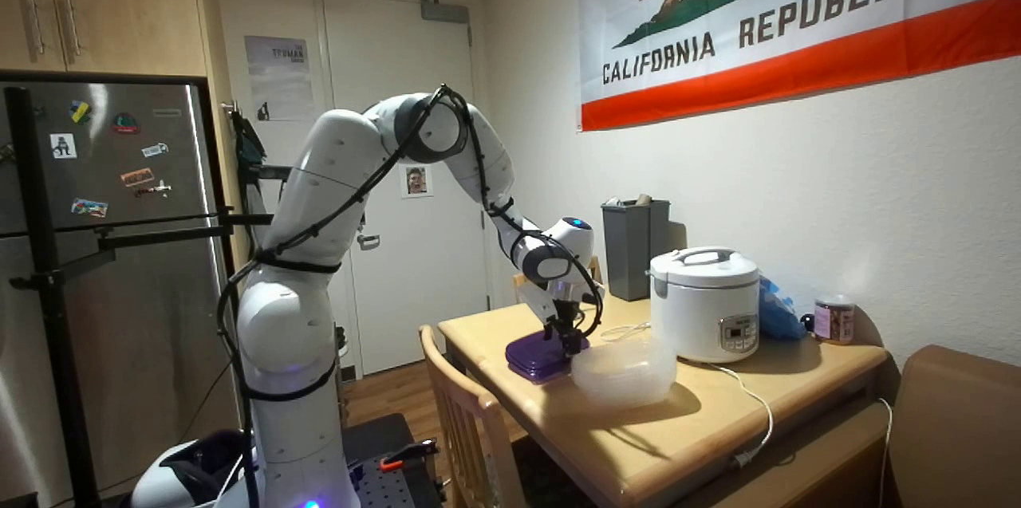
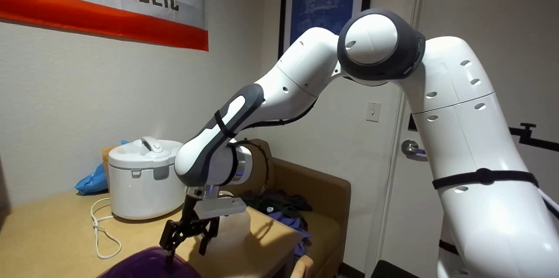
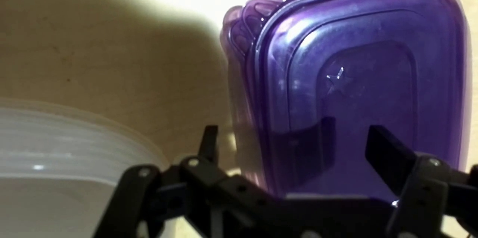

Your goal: Take one purple lid and put them on the clear bowls

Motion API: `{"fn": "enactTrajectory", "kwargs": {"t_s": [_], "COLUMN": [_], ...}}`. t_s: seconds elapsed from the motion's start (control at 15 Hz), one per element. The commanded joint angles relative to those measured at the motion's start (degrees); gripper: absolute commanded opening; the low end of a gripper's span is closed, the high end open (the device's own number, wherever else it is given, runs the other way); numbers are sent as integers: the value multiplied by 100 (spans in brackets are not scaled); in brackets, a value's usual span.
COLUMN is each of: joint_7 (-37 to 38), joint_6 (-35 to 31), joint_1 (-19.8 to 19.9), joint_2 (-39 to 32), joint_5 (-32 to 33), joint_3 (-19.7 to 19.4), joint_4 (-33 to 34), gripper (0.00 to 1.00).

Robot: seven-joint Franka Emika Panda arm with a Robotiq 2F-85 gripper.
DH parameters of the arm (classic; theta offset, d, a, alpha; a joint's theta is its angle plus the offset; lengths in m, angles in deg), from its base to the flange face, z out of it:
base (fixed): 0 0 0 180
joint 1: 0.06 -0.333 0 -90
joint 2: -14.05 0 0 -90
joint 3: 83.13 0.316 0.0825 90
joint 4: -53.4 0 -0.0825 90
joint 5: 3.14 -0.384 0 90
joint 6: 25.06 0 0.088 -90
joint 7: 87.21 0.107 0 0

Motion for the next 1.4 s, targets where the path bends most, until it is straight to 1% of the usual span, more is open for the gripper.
{"fn": "enactTrajectory", "kwargs": {"t_s": [0.0, 0.33, 0.67, 0.8, 1.0, 1.33], "joint_7": [418, 1037, 1295, 1169, 936, 796], "joint_6": [228, 848, 1407, 1459, 1277, 1190], "joint_1": [-99, -347, -496, -477, -394, -254], "joint_2": [241, 537, 666, 585, 395, -77], "joint_5": [370, 987, 1399, 1402, 1266, 1135], "joint_3": [-50, -124, -100, -80, -54, -56], "joint_4": [-143, -147, 48, 142, 210, 347], "gripper": [100, 100, 100, 100, 100, 100]}}
